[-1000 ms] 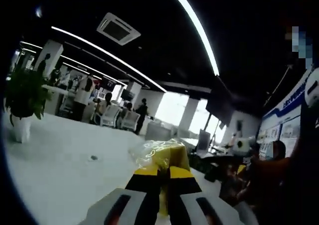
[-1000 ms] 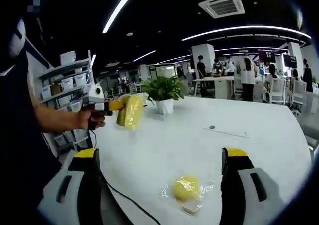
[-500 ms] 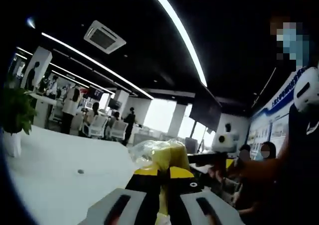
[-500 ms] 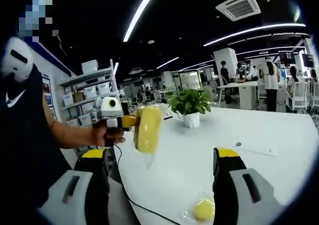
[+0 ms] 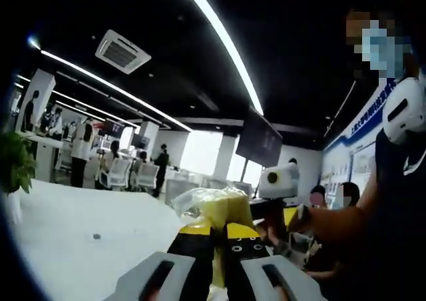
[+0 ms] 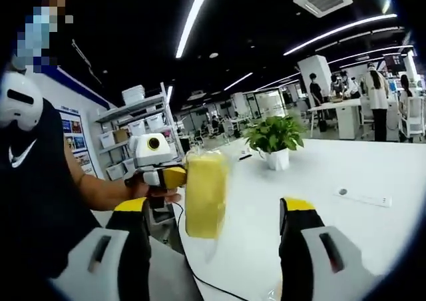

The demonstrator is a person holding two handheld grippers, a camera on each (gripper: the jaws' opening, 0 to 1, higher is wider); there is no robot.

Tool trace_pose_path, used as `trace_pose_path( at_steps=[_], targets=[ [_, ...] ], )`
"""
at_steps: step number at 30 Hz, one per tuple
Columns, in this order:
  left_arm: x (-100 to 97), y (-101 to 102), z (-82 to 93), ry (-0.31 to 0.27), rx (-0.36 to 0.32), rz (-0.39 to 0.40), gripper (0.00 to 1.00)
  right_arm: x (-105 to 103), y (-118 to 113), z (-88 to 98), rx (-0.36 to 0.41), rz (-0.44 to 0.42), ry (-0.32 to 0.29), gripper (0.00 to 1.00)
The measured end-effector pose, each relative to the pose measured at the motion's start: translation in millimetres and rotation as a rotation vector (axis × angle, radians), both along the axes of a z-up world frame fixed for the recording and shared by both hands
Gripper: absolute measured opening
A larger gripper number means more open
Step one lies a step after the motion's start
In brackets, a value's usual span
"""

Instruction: Compare the silicone blocks by pressing each to a similar depth, holding the contact briefly, and releasing to observe deformation and rebound differences across the visible hardness samples.

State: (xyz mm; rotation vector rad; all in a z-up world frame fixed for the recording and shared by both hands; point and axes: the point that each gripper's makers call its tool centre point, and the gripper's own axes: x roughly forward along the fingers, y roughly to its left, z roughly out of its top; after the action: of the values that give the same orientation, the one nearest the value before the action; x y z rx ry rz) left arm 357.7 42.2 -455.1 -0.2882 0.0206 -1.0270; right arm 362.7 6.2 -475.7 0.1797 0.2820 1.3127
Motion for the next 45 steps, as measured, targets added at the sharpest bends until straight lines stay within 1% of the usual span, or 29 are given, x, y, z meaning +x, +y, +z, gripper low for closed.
trace_pose_path(
  at_steps=[6, 10, 15, 18, 19, 20, 23, 26, 27, 28, 35, 37, 39, 42, 45],
  targets=[
    [-2.2, -2, -0.1, -0.002, 0.000, -0.003, 0.01, -4, 5, -0.5, -0.001, 0.022, 0.011, 0.68],
    [-2.6, -3, -0.3, -0.004, 0.006, -0.004, 0.01, -4, 7, -2.2, -0.005, 0.026, 0.017, 0.67],
    [-2.8, -5, 1.3, -0.020, 0.014, 0.002, 0.01, -3, 10, -5.5, -0.010, 0.019, 0.022, 0.59],
    [-1.2, -6, 2.0, -0.023, 0.010, 0.008, 0.01, -3, 13, -7.9, -0.017, 0.013, 0.015, 0.57],
    [-0.5, -6, 2.1, -0.022, 0.007, 0.011, 0.01, -3, 13, -8.4, -0.021, 0.011, 0.012, 0.54],
    [0.2, -7, 2.1, -0.022, 0.004, 0.011, 0.01, -3, 13, -8.5, -0.024, 0.013, 0.012, 0.49],
    [1.6, -10, -1.7, -0.019, 0.016, 0.003, 0.01, -2, 14, -7.2, -0.021, 0.006, 0.005, 0.39],
    [1.4, -13, -4.4, -0.020, 0.024, 0.001, 0.01, 1, 14, -10.3, -0.027, -0.005, 0.013, 0.31],
    [1.2, -14, -4.5, -0.023, 0.027, 0.002, 0.01, 0, 15, -11.0, -0.023, 0.001, 0.027, 0.30],
    [1.1, -15, -4.7, -0.028, 0.036, 0.003, 0.01, 0, 15, -11.8, -0.025, -0.001, 0.029, 0.30],
    [1.2, -13, -5.2, -0.029, 0.040, -0.001, 0.01, -3, 17, -14.2, -0.028, 0.009, 0.034, 0.28],
    [0.8, -13, -6.3, -0.019, 0.038, -0.006, 0.01, -6, 17, -14.4, -0.038, 0.019, 0.028, 0.26],
    [0.4, -12, -6.3, -0.018, 0.034, -0.006, 0.01, -7, 18, -13.9, -0.047, 0.020, 0.007, 0.23],
    [-0.7, -11, -6.9, -0.006, 0.024, -0.016, 0.02, -9, 18, -14.1, -0.064, 0.025, -0.026, 0.17],
    [-4.6, -13, -7.6, -0.001, 0.030, -0.030, 0.02, -13, 18, -15.3, -0.082, 0.047, -0.055, 0.11]
  ],
)
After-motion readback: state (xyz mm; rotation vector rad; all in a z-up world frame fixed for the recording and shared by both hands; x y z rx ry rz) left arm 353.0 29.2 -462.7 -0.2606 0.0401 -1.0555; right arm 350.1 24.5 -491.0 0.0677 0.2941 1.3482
